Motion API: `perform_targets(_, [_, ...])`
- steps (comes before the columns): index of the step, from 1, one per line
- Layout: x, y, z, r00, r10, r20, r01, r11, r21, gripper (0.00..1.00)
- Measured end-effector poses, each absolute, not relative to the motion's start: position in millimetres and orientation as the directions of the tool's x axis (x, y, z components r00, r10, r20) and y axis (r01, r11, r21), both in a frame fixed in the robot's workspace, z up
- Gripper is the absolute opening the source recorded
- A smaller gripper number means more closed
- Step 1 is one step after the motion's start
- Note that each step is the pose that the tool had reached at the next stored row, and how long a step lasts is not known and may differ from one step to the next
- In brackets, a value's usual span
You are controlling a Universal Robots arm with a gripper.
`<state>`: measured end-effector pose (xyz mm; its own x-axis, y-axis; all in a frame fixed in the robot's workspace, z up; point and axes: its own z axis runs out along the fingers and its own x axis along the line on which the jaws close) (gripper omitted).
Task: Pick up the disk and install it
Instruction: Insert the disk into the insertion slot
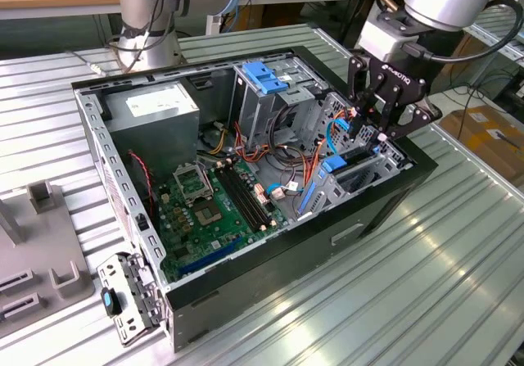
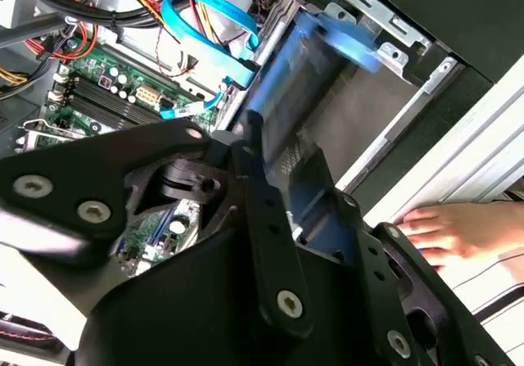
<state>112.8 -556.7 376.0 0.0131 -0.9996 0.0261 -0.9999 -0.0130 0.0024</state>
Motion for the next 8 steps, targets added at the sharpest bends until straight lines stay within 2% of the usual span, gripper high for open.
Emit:
perform_targets(1, [112.9,-556.7,376.0,0.013,-1.0,0.026,-1.0,-0.013,0.002,0.42])
perform_targets(8, [112.7,-556.8,369.2,0.013,-1.0,0.026,-1.0,-0.013,0.002,0.42])
